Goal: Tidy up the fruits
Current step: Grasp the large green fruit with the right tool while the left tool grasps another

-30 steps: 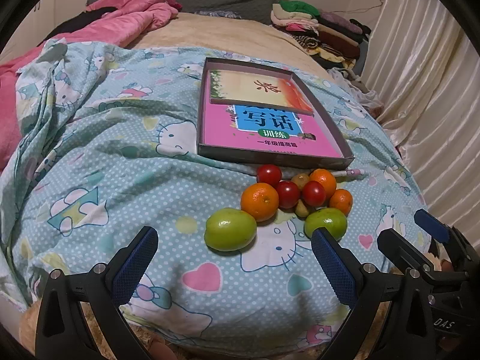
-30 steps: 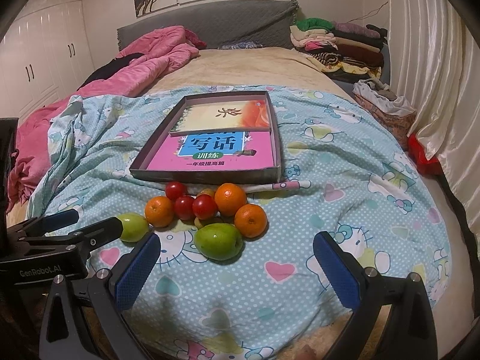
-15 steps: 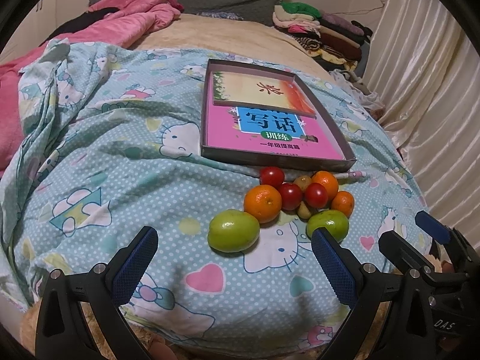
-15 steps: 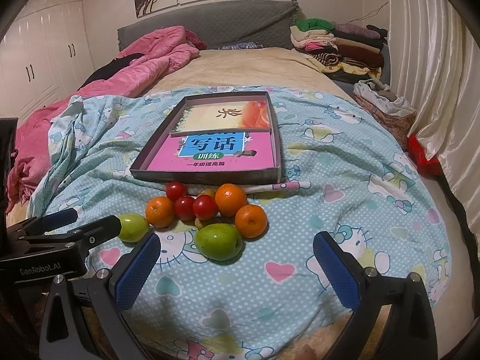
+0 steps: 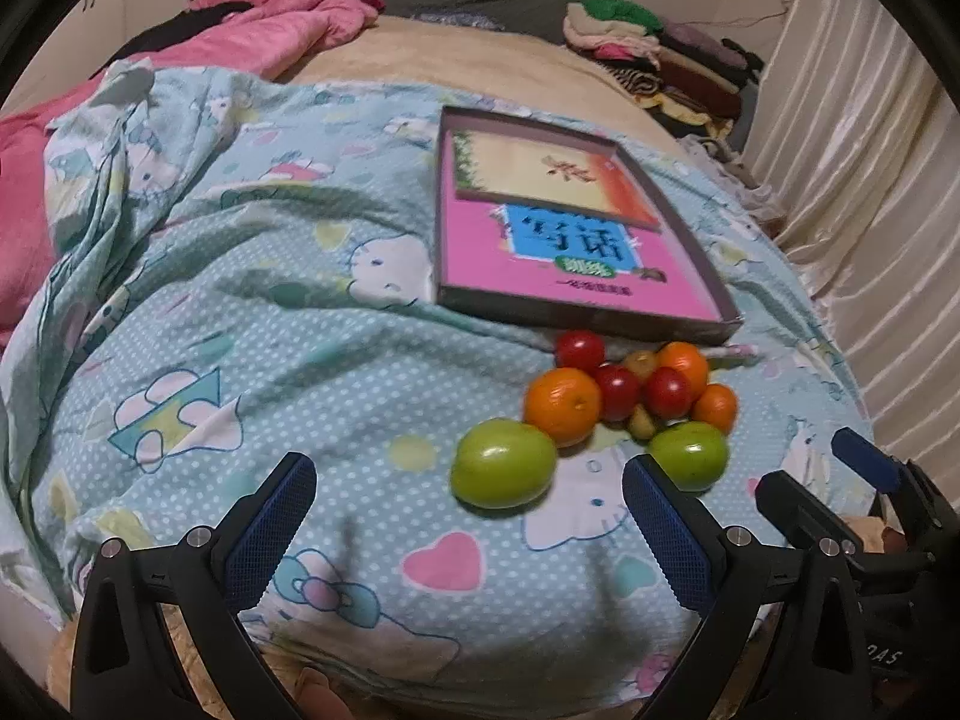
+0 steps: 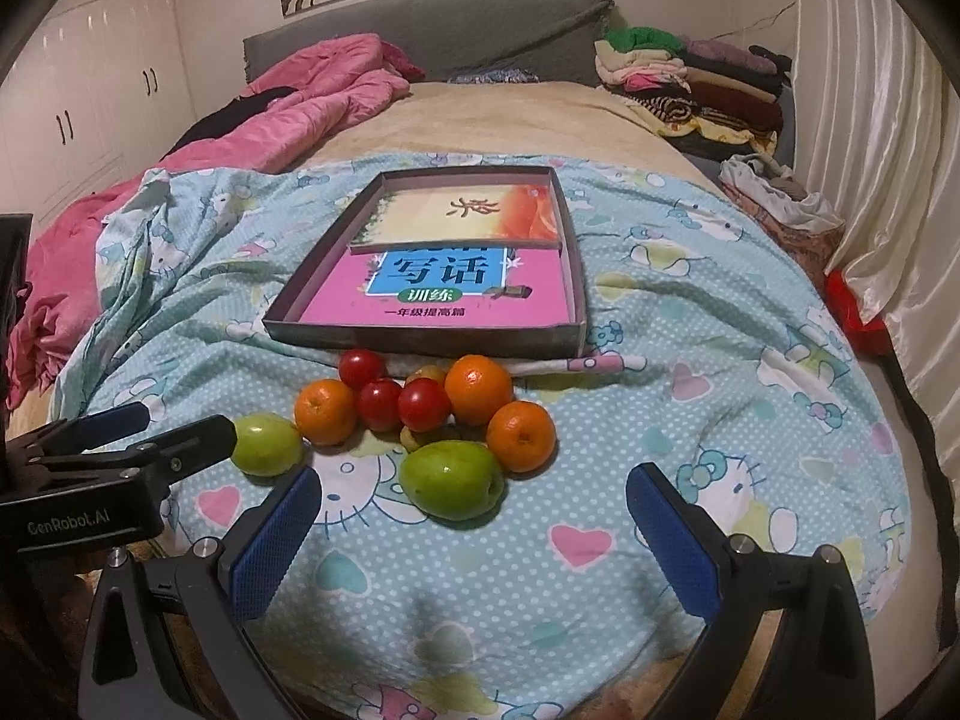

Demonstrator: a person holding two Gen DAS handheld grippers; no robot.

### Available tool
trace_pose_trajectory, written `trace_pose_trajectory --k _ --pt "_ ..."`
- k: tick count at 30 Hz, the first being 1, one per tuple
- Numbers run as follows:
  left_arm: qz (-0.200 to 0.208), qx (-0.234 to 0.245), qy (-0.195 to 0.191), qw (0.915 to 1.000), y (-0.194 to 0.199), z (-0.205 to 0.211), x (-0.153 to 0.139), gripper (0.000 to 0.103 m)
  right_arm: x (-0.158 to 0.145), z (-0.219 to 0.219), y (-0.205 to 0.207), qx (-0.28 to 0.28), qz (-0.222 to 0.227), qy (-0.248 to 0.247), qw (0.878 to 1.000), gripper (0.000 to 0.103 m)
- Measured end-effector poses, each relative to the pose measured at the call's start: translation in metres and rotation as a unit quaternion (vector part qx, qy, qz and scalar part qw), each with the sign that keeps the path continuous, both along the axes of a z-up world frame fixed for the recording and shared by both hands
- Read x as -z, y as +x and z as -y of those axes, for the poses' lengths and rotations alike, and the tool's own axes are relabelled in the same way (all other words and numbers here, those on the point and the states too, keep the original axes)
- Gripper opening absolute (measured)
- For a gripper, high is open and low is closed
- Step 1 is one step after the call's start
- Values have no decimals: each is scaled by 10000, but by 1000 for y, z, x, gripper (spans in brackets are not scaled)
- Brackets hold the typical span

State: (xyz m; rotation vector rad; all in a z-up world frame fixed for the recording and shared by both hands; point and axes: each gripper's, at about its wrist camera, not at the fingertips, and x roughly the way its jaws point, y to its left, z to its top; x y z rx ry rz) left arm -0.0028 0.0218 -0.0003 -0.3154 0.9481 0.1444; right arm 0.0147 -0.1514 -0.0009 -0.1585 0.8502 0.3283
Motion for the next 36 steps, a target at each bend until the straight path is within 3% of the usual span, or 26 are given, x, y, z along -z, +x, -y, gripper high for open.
trace_pose_trajectory --k 9,18,26,32,36 --pt "-257 -152 -164 9994 8 -14 16 102 23 -11 16 36 -374 -113 9992 103" --pt "-381 66 -243 9990 18 -4 26 101 45 -12 30 143 -767 -118 9969 102" --pt "-568 212 -316 9977 26 0 35 91 63 -18 40 96 -1098 -125 9938 79" --pt "-616 255 -290 9974 34 1 40 81 69 -26 44 -23 -1094 -132 9939 61" --pt "-600 288 -293 9973 38 0 42 80 75 -33 46 -103 -1050 -282 9940 58"
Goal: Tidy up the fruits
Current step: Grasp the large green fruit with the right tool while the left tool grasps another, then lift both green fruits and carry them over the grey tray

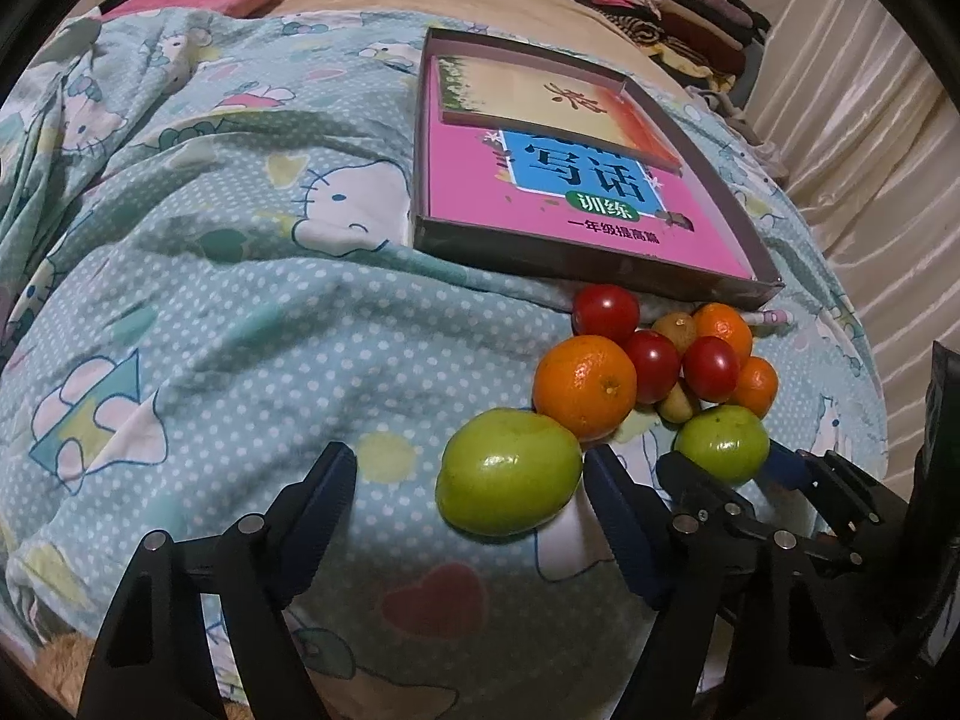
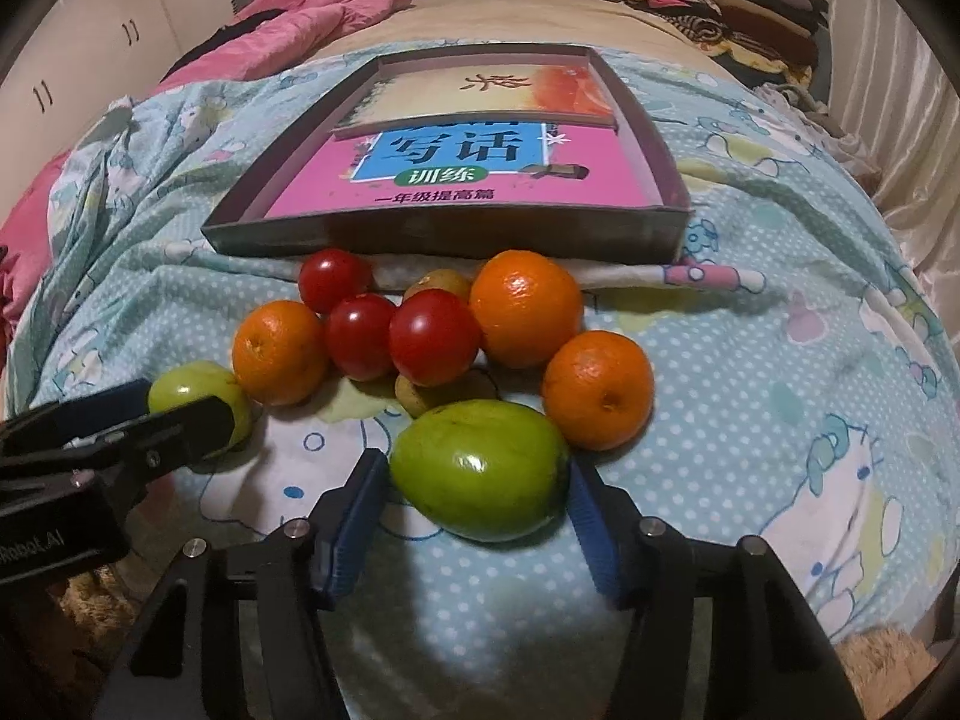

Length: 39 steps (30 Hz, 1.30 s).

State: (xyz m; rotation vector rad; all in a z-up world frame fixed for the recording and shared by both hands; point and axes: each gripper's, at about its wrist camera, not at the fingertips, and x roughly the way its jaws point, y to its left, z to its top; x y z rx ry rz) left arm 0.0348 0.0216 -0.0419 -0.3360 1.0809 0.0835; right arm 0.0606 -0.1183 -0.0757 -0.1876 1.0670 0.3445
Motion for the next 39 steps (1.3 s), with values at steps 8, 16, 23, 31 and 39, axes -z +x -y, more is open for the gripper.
trace_pose_trajectory --k 8,16,23,31,39 --pt "-6 121 73 9999 7 4 4 67 7 -6 3 -172 160 -116 9997 56" --pt "38 271 -116 9996 10 5 3 50 0 4 2 -115 161 245 9995 56" --pt "188 244 -221 9993 4 2 -5 50 -14 10 -3 -133 280 560 9980 56" --pt "502 162 -116 9985 -7 -2 -22 50 -34 17 -11 -149 606 900 9940 56" --pt "680 118 -96 9976 -8 -5 -36 50 -49 20 -10 -201 857 1035 9907 56"
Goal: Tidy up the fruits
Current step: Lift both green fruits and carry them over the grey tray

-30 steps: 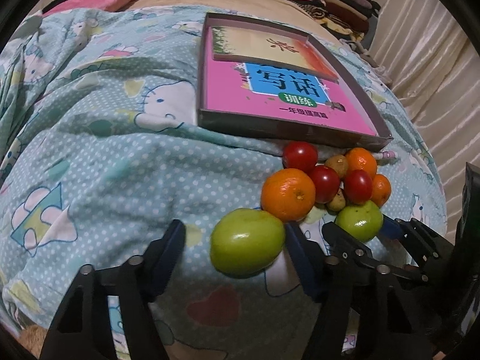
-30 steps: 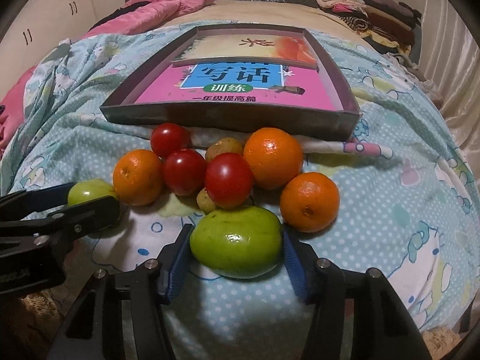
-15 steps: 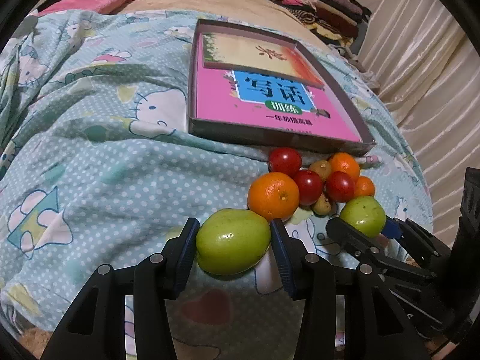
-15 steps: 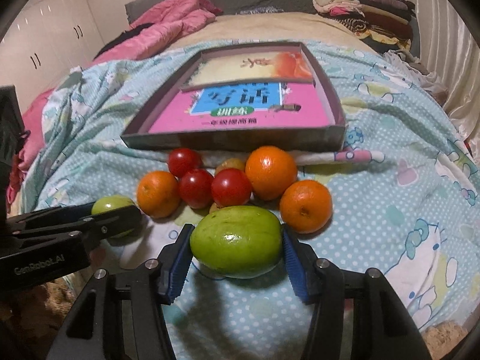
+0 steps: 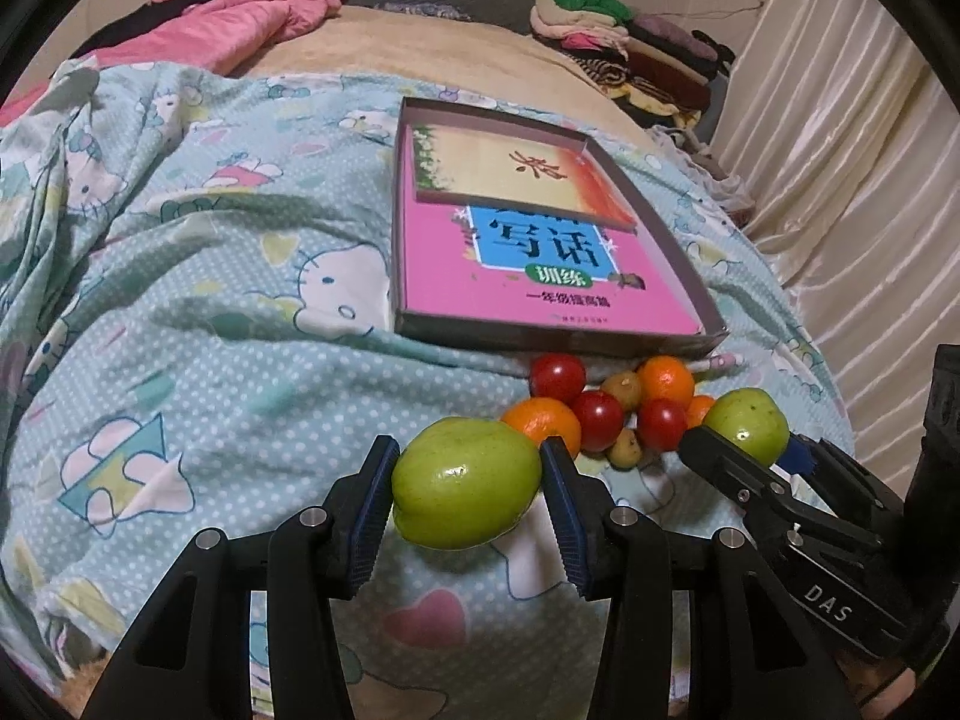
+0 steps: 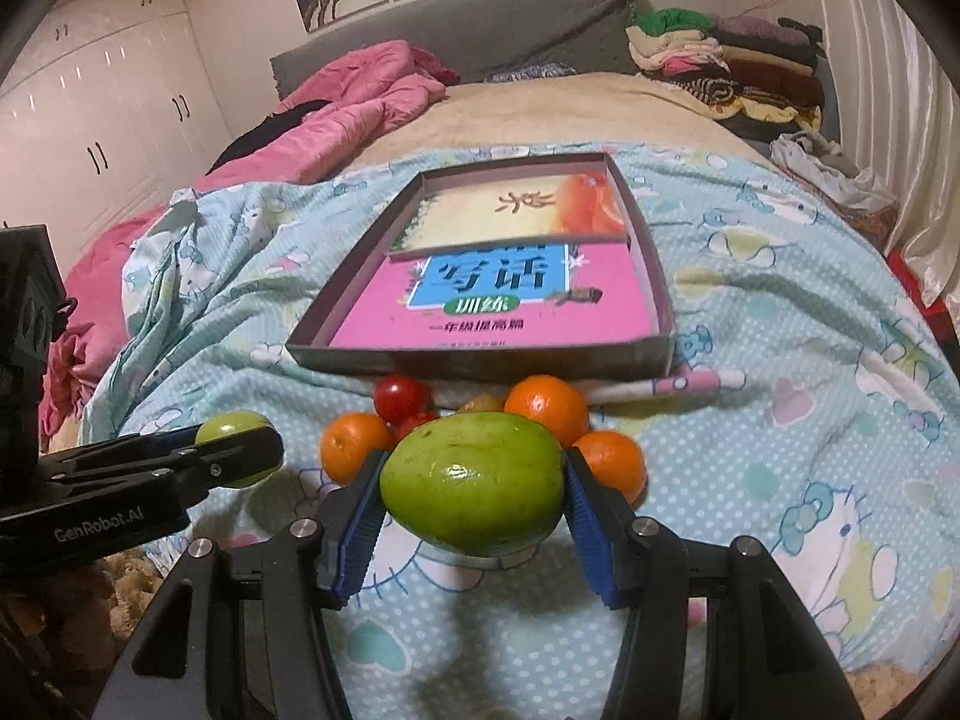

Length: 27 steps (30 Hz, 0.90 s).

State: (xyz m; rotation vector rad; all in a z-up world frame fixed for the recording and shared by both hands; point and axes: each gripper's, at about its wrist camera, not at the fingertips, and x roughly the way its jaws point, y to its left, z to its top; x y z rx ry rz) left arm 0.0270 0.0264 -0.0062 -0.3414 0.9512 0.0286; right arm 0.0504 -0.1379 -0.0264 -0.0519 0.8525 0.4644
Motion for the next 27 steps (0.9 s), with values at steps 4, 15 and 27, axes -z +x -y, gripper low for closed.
trace_pose_trajectory --k 4,15,27 --pt "54 -6 6 10000 3 1 -6 50 -4 0 5 -23 176 -90 9998 56" --pt "140 1 143 9998 18 9 -17 50 -19 1 17 -166 453 26 9988 56" --pt "140 -90 294 9994 42 13 -20 50 -27 -9 45 -372 794 -108 9961 56"
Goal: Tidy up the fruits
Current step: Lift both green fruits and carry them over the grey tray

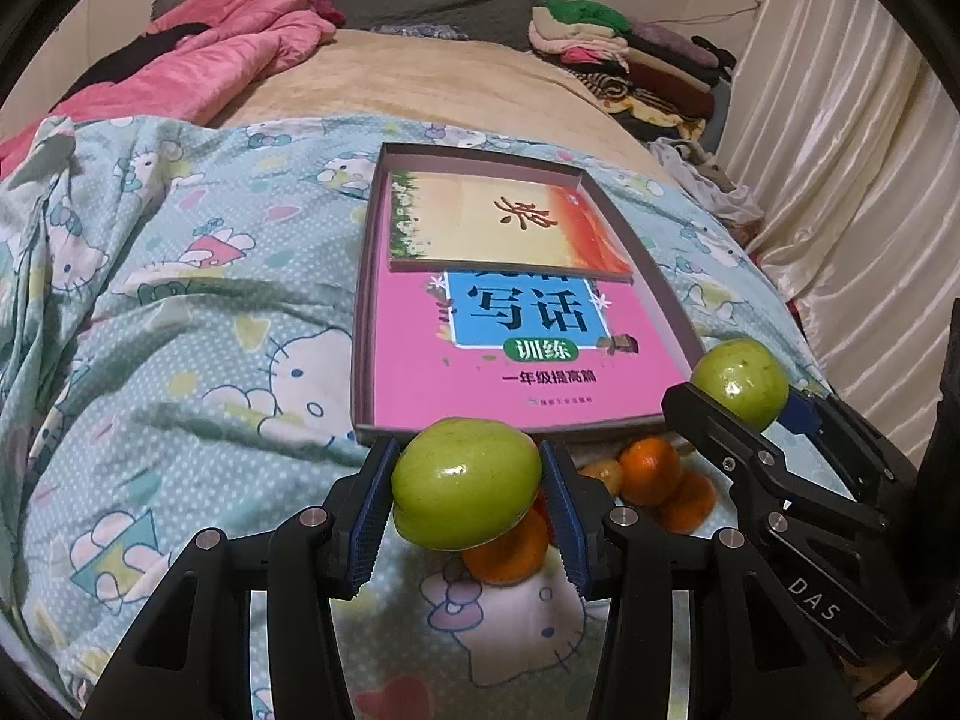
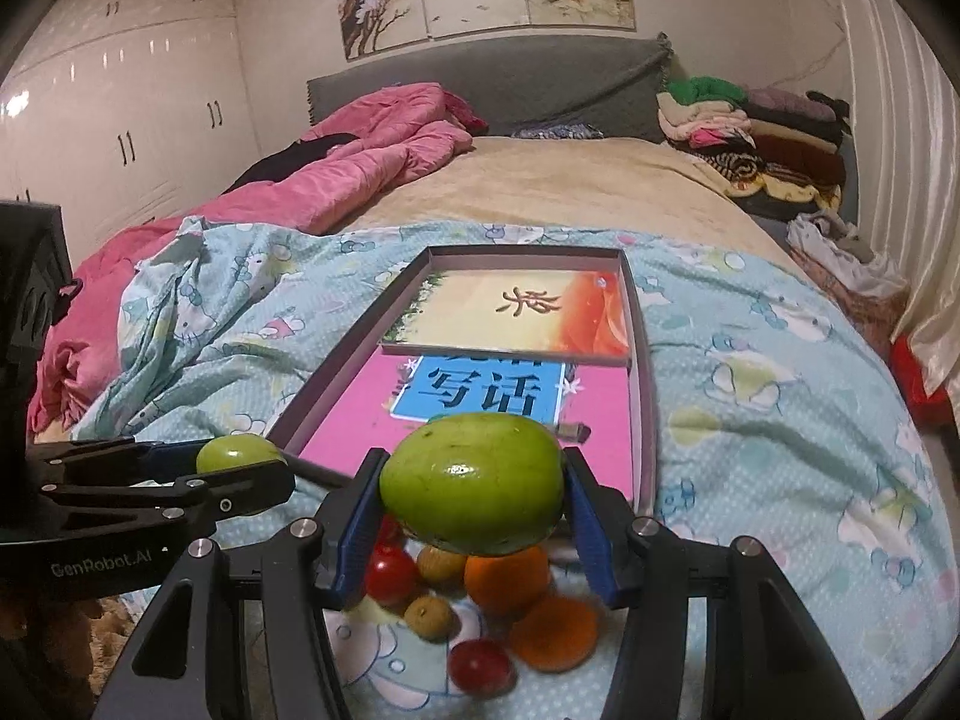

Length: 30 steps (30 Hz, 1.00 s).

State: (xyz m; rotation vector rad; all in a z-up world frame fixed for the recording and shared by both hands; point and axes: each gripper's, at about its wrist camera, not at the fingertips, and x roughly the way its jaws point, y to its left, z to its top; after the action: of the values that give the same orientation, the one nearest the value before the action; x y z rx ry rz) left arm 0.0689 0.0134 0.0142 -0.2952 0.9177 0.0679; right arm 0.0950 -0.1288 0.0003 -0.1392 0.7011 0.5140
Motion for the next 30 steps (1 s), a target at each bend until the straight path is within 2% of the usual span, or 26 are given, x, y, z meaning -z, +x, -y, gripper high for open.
trace_pose_trajectory --k 6,18,30 --pt "-25 -45 37 10000 15 -3 7 50 2 -2 13 -33 124 -88 9999 56" --pt "73 -7 240 9997 37 -3 13 50 13 2 21 -27 -47 -58 10000 56" --pt "-179 51 354 9992 58 -1 34 50 24 2 40 78 -209 -275 9994 56"
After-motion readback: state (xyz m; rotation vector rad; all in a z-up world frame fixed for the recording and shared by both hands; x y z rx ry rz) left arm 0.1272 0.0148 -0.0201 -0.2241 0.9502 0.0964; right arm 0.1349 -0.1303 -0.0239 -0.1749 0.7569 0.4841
